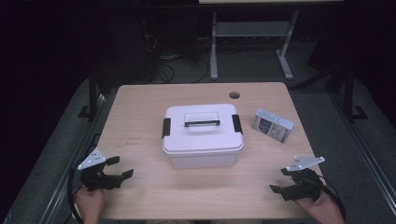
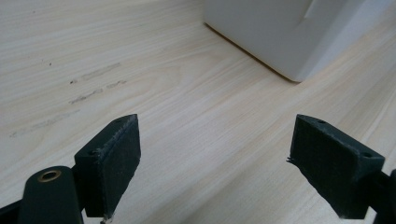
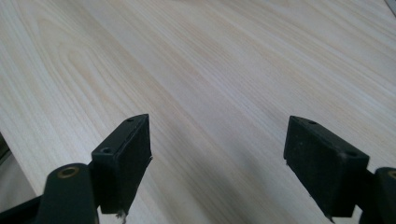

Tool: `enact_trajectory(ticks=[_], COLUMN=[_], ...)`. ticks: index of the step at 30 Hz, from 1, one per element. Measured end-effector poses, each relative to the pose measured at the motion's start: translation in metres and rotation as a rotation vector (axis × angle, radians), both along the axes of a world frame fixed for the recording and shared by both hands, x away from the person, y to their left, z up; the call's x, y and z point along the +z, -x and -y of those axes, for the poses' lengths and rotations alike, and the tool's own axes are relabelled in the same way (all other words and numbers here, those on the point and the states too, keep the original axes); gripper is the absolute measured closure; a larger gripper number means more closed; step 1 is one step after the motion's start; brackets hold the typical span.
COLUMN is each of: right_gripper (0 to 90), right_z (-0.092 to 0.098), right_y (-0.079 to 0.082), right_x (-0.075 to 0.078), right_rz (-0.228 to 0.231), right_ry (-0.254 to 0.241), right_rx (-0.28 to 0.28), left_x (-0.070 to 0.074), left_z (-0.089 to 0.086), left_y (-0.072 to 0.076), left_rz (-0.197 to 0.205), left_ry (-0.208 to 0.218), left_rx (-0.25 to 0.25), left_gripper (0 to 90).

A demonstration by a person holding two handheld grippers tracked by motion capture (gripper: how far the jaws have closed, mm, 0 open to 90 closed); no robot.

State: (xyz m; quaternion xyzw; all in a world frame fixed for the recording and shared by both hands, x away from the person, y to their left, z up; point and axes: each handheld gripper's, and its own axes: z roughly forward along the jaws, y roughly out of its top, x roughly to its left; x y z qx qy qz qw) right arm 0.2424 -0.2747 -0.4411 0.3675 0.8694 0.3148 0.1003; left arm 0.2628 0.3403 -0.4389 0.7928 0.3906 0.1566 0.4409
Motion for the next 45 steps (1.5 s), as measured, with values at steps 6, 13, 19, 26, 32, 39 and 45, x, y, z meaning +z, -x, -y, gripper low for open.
enact_trajectory(ticks=[6,13,19,26,32,39,45], right_gripper=[22.4,22.4,22.6,22.6,22.6,22.6,22.7], right_z=[0.002,0.001,0.005,0.002,-0.004,-0.009,-0.012], right_y=[-0.003,-0.007,-0.010,-0.017,-0.022,-0.026,-0.030], right_x=[0.006,0.022,0.039,0.053,0.063,0.073,0.083], right_rz=[-0.027,-0.047,-0.046,-0.056,-0.058,-0.067,-0.075], right_ry=[0.028,0.080,0.102,0.140,0.161,0.183,0.199], right_rx=[0.024,0.069,0.090,0.118,0.143,0.166,0.175], left_x=[-0.001,0.001,0.000,-0.001,-0.002,-0.002,-0.002], left_z=[0.002,0.001,0.001,0.002,0.003,0.001,0.001], left_y=[-0.002,-0.002,-0.003,-0.003,-0.003,-0.003,-0.004], left_rz=[-0.005,0.007,0.002,-0.006,-0.007,-0.010,-0.013], left_ry=[-0.006,0.001,0.005,0.004,0.002,0.005,0.007], left_rx=[-0.014,-0.028,-0.028,-0.027,-0.033,-0.032,-0.035], left_gripper=[15.5,15.6,15.6,15.6,15.5,15.5,15.6])
